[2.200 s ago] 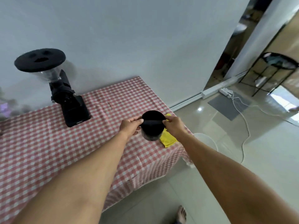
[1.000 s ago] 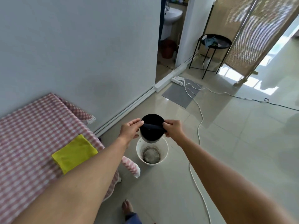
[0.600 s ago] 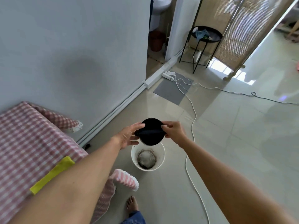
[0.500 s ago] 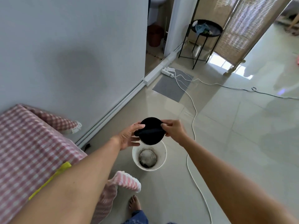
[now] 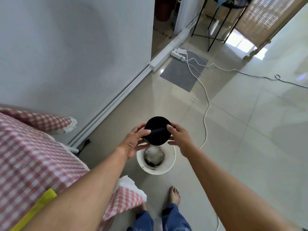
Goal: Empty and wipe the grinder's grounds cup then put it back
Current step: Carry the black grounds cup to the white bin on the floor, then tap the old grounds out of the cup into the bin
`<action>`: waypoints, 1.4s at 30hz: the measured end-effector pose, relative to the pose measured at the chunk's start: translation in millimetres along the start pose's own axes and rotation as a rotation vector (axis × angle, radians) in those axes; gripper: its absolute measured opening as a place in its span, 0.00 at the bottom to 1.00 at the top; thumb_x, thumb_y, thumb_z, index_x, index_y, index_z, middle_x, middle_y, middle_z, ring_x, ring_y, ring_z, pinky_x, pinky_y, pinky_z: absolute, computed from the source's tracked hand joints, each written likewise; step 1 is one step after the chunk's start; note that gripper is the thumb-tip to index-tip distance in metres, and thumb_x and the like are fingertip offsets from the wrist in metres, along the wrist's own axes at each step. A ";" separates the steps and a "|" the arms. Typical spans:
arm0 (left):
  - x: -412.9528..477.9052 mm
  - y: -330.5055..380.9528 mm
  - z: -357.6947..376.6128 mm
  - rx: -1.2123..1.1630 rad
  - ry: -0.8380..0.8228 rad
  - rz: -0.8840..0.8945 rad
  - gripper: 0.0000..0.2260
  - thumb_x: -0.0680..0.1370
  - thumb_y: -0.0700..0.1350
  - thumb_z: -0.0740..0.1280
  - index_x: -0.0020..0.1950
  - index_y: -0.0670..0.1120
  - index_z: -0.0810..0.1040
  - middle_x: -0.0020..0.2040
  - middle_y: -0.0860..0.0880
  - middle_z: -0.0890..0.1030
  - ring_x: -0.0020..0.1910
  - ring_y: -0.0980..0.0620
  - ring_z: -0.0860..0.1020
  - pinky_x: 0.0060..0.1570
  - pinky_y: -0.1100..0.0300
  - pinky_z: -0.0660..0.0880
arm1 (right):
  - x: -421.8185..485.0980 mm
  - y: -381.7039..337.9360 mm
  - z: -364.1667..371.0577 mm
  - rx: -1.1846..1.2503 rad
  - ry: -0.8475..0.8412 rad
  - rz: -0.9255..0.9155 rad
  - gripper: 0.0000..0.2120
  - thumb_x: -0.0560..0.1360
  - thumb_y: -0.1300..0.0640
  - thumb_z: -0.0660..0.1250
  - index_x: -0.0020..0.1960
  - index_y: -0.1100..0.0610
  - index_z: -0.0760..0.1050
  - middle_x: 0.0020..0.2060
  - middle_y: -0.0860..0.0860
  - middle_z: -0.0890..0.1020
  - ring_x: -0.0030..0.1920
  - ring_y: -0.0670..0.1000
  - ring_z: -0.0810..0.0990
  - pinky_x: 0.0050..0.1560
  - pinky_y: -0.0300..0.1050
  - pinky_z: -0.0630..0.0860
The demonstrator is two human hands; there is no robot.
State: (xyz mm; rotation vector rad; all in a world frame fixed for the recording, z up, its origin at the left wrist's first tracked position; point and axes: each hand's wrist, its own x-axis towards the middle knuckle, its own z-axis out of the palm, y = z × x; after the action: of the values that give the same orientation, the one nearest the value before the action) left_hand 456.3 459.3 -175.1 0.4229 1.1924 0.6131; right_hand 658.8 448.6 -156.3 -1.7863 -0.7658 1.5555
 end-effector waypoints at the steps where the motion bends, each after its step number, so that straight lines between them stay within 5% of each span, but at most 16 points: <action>1: 8.7 -4.5 -1.2 -0.006 0.014 -0.008 0.18 0.76 0.42 0.72 0.64 0.55 0.78 0.61 0.45 0.80 0.56 0.43 0.80 0.43 0.54 0.82 | 9.2 5.4 0.9 -0.003 0.006 -0.004 0.14 0.79 0.51 0.66 0.64 0.52 0.76 0.52 0.52 0.82 0.43 0.52 0.83 0.43 0.47 0.79; 8: 74.1 -34.9 -8.9 0.091 0.068 -0.073 0.32 0.66 0.49 0.76 0.70 0.58 0.73 0.63 0.48 0.80 0.61 0.46 0.79 0.57 0.47 0.80 | 81.1 50.8 -3.7 -0.016 -0.040 0.027 0.07 0.80 0.57 0.65 0.58 0.55 0.76 0.50 0.52 0.82 0.50 0.56 0.83 0.40 0.44 0.81; 18: 171.7 -110.6 -38.9 0.064 0.151 -0.122 0.26 0.73 0.45 0.76 0.69 0.56 0.75 0.66 0.47 0.80 0.58 0.50 0.80 0.40 0.61 0.81 | 183.9 140.8 -12.3 -0.148 -0.146 0.052 0.07 0.79 0.61 0.67 0.53 0.50 0.78 0.47 0.49 0.83 0.50 0.51 0.82 0.46 0.42 0.82; 31: 233.8 -203.0 -47.9 0.035 0.274 -0.105 0.28 0.72 0.42 0.77 0.69 0.57 0.75 0.70 0.46 0.75 0.63 0.45 0.78 0.63 0.44 0.78 | 248.0 240.1 -13.7 -0.236 -0.131 0.082 0.12 0.79 0.63 0.66 0.60 0.55 0.80 0.51 0.54 0.85 0.53 0.53 0.83 0.59 0.54 0.79; 35: 242.3 -216.2 -44.4 0.057 0.288 -0.088 0.29 0.71 0.43 0.78 0.69 0.58 0.74 0.70 0.45 0.76 0.64 0.45 0.78 0.65 0.42 0.76 | 250.5 255.2 -16.8 -0.210 -0.114 0.084 0.13 0.79 0.63 0.65 0.53 0.45 0.80 0.50 0.53 0.85 0.53 0.59 0.83 0.55 0.59 0.80; 37: 247.0 -221.2 -42.1 0.052 0.308 -0.071 0.32 0.70 0.42 0.79 0.70 0.58 0.73 0.70 0.45 0.75 0.64 0.45 0.77 0.64 0.43 0.76 | 253.5 264.3 -20.9 -0.212 -0.084 0.095 0.13 0.79 0.61 0.64 0.59 0.48 0.79 0.53 0.53 0.84 0.51 0.60 0.83 0.54 0.58 0.81; 42: 255.2 -231.3 -35.5 0.076 0.382 0.002 0.35 0.67 0.42 0.81 0.70 0.58 0.73 0.70 0.46 0.73 0.65 0.43 0.76 0.63 0.44 0.76 | 253.3 288.7 -35.5 -0.437 0.155 -0.003 0.13 0.79 0.58 0.64 0.62 0.50 0.79 0.53 0.51 0.82 0.51 0.50 0.81 0.53 0.44 0.76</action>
State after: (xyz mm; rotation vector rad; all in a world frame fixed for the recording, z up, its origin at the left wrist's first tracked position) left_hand 534.0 446.0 -512.3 0.3801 1.5836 0.6701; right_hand 731.7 461.5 -534.8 -2.1826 -1.0924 1.2955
